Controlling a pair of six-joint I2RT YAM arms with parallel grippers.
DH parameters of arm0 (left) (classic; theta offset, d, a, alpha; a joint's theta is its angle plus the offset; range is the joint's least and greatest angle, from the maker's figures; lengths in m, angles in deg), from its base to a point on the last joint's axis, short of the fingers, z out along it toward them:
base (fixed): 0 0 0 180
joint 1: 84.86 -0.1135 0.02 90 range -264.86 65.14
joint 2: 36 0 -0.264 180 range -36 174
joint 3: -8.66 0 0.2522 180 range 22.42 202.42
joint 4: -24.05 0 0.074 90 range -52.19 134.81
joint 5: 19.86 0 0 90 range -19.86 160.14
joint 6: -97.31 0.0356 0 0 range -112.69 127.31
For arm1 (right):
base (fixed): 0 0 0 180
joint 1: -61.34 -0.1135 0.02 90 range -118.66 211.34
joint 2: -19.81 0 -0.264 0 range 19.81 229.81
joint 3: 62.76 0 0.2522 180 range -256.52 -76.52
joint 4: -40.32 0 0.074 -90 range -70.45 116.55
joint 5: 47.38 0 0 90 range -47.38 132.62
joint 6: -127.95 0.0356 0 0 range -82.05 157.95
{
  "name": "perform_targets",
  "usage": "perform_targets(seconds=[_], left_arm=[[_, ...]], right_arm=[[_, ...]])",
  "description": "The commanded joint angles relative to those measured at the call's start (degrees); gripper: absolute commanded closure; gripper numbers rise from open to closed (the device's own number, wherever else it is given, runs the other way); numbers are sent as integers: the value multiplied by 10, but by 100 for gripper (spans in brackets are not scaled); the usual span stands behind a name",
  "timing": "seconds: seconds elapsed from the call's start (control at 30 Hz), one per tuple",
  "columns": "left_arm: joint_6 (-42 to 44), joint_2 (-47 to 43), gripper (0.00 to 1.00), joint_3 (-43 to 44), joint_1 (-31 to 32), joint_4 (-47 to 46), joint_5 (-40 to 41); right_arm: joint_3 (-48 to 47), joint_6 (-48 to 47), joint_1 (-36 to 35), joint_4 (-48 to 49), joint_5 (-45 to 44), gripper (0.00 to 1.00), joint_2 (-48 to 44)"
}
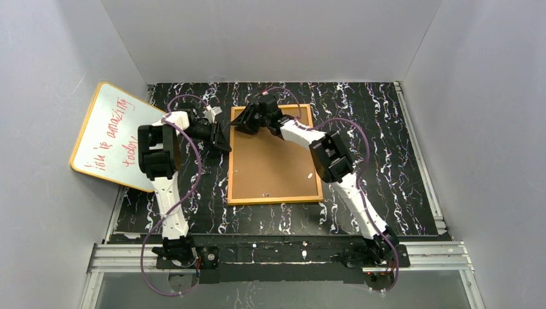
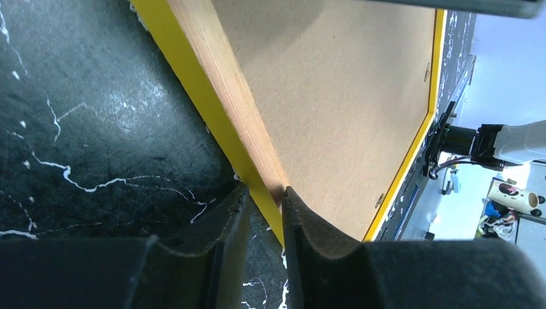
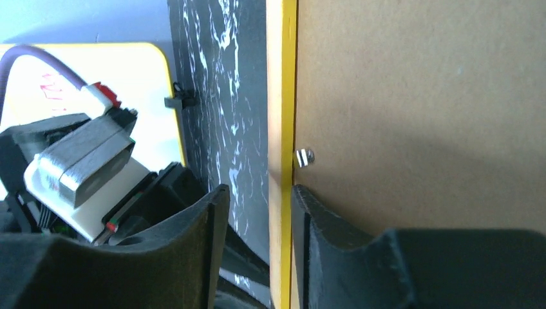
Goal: Put the photo into the frame
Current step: Install the photo frame at the center of the board, then adjust the photo frame at the center of the board.
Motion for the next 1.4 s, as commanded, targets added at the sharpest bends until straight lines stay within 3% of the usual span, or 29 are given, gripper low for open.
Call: perform_targets(seconds=[0.0, 0.13, 0.33, 0.5, 0.6, 0.73, 1.13, 1.37], left_arm=[[74, -12, 74, 9, -3, 81, 81], [135, -36, 67, 18, -12, 139, 114], [238, -89, 62, -75, -4, 156, 175], [277, -143, 62, -165, 22, 138, 214], [297, -183, 62, -213, 65, 119, 234], [301, -221, 62, -267, 103, 87, 264], [272, -213, 65, -298, 161, 37, 286], [228, -218, 66, -278, 271, 17, 249]], right_arm=[[100, -44, 14, 22, 31, 45, -95], [267, -94, 42, 19, 0, 31, -260], [486, -156, 128, -41, -92, 8, -467], [606, -160, 213, -64, -151, 5, -548], [652, -134, 257, -22, -122, 5, -539], [623, -129, 261, -22, -86, 6, -497], [473, -95, 218, -9, -11, 10, -328], [320, -102, 171, -75, 12, 8, -247]])
